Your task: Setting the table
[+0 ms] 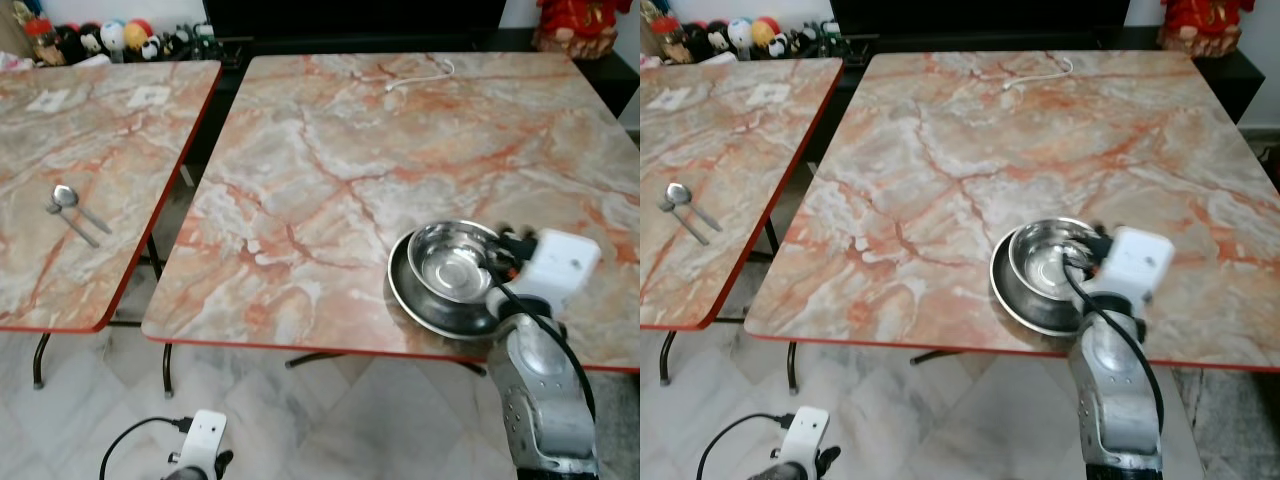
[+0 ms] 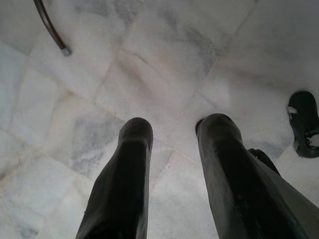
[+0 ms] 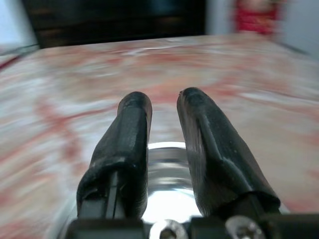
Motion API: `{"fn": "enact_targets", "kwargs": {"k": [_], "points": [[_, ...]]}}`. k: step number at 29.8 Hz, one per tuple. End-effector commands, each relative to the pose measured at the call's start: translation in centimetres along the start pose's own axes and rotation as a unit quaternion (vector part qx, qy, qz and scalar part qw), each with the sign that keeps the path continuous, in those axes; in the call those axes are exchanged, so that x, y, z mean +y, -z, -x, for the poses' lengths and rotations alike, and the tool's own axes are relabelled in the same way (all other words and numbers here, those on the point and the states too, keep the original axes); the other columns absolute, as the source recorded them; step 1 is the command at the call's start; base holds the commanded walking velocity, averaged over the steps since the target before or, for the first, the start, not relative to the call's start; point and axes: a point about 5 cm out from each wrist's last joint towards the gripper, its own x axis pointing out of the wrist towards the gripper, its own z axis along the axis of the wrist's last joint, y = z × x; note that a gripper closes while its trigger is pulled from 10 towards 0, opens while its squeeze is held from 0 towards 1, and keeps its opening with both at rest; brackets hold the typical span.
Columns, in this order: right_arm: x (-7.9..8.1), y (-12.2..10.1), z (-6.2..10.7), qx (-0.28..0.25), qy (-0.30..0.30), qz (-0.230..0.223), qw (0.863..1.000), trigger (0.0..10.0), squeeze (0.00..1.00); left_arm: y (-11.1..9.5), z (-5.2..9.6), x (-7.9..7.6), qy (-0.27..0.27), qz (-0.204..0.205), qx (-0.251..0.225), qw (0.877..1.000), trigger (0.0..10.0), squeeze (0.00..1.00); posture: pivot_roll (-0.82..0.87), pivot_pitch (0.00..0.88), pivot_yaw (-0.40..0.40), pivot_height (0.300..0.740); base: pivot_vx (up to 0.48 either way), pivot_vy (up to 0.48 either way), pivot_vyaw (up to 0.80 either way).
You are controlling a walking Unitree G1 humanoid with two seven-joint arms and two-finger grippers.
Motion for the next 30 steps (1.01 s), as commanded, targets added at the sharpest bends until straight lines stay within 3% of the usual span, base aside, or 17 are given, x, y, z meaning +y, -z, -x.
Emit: {"fn": "enact_targets", "kwargs": {"k": [1,7,30], "points": [[1.1,0.0,-0.4,-0.002,-0.073,0.013,0.997,10.0,0.0,1.1,0.3,0.4,-0.01,0.015,0.015,1.0,10.0,0.0,-0.16,0.146,0.054,0.74,0.0,0.0,0.0],[1.6,0.1,-0.9,-0.008,-0.104,0.022,0.994,10.0,0.0,1.5,0.4,0.6,-0.015,0.023,0.02,0.999,10.0,0.0,-0.15,0.142,0.049,0.74,0.0,0.056,0.0],[3.9,0.1,-1.8,-0.018,-0.086,-0.027,0.996,10.0,0.0,2.3,0.5,0.4,-0.013,0.022,0.033,0.999,10.0,0.0,-0.15,0.094,0.052,0.74,0.0,0.48,0.0]]}}
